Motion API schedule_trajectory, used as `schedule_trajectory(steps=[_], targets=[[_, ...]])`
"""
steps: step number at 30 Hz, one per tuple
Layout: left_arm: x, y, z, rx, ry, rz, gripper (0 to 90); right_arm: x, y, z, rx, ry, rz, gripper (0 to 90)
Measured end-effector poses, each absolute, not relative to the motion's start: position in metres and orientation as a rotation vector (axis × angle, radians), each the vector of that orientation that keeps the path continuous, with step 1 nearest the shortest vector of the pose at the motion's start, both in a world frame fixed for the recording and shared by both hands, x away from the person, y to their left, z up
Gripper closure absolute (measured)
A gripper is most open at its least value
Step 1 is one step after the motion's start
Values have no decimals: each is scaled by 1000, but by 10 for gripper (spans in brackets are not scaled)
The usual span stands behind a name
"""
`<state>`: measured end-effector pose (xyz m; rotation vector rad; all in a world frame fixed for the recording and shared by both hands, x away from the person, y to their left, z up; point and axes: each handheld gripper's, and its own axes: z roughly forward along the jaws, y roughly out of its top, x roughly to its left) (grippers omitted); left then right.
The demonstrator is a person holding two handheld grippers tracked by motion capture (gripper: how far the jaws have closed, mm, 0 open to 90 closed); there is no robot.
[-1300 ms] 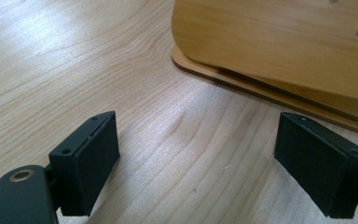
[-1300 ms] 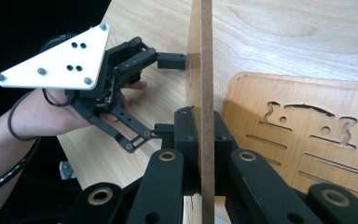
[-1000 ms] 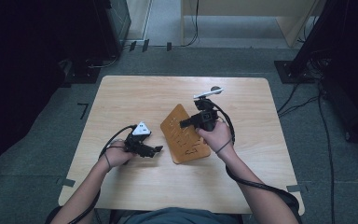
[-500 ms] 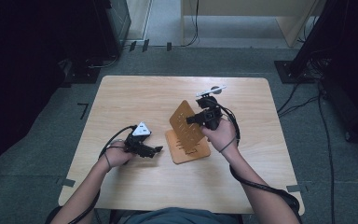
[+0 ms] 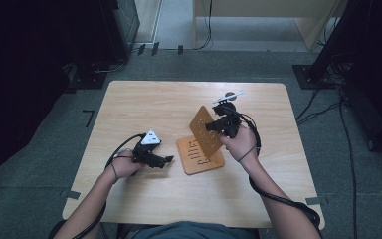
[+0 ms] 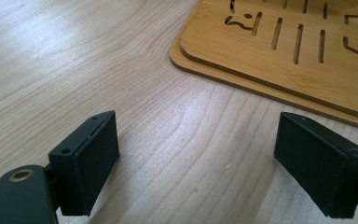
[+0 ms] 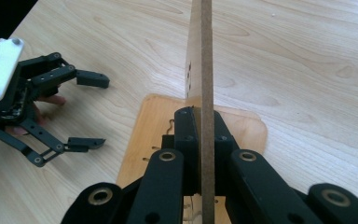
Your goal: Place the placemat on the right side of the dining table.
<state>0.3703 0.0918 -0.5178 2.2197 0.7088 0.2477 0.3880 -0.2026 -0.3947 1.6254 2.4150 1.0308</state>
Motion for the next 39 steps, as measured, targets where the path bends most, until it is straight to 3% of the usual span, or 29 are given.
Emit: schedule_trajectory(steps=[39], targets=[[370,91,-518,2223,707,254,129,392,-231,-394,1618,2272,904,875]])
